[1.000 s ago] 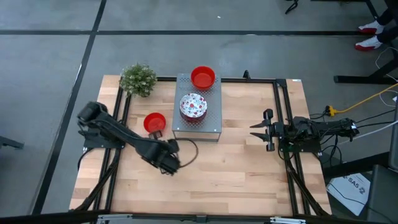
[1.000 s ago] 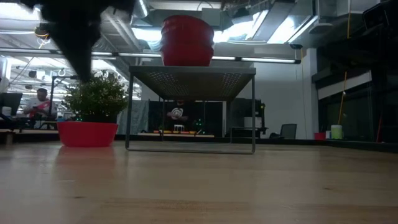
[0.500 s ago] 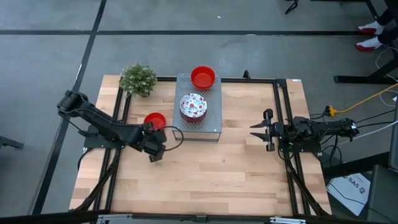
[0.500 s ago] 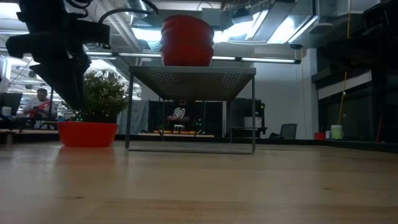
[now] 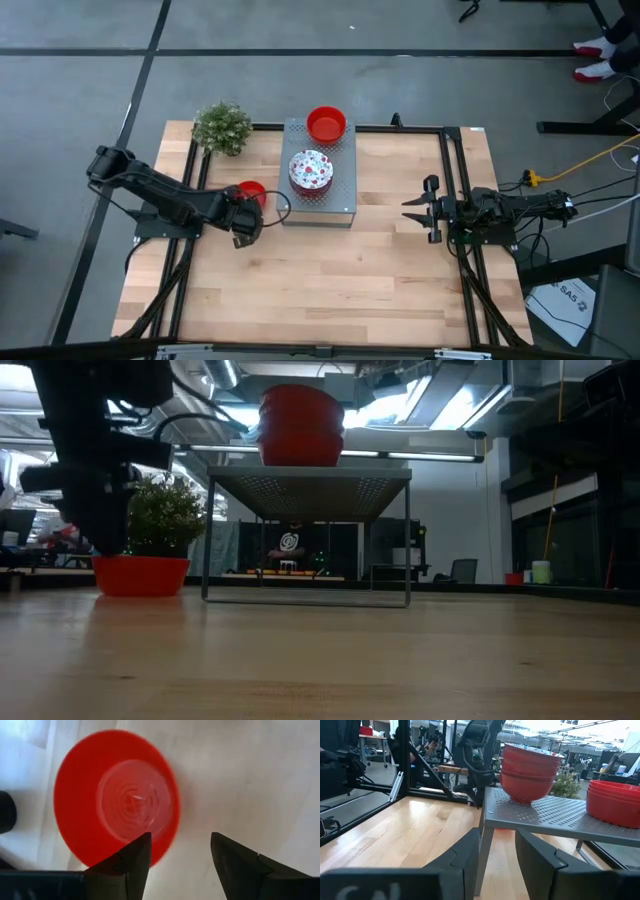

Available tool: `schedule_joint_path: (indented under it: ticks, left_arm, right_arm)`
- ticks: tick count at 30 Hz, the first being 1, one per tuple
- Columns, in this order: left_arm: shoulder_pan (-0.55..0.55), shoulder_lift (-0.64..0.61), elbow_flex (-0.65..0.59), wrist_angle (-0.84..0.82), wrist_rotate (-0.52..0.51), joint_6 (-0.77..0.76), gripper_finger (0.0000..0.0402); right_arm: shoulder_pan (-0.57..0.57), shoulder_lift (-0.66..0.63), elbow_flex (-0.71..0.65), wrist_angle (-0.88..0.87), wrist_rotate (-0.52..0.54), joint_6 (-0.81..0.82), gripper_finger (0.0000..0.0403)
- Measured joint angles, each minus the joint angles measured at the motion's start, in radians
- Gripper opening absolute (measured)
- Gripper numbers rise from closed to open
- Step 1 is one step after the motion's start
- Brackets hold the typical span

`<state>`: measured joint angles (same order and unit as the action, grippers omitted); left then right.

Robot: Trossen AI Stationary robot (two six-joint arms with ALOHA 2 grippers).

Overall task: Pick & Place Mini bowls
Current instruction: Stack the red bowl on the red bowl on the shelf

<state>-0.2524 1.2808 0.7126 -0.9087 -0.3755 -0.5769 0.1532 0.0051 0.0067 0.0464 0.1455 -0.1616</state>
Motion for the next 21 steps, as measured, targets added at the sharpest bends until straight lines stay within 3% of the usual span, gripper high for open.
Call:
schedule_joint_path:
  ticks: [13, 17, 21]
  left_arm:
    - [0.059, 0.001, -0.103, 0.184, -0.013, 0.192, 0.0179]
    - [0.060, 0.001, -0.115, 0.209, 0.028, 0.229, 0.0141]
    - [0.059, 0.001, -0.115, 0.209, 0.069, 0.220, 0.0072]
  right_arm:
    - [0.000, 0.000, 0.000, 0.000, 0.000, 0.000, 0.0127]
    - [0.000, 0.000, 0.000, 0.000, 0.000, 0.000, 0.0127]
    - [0.000, 0.000, 0.000, 0.000, 0.000, 0.000, 0.0127]
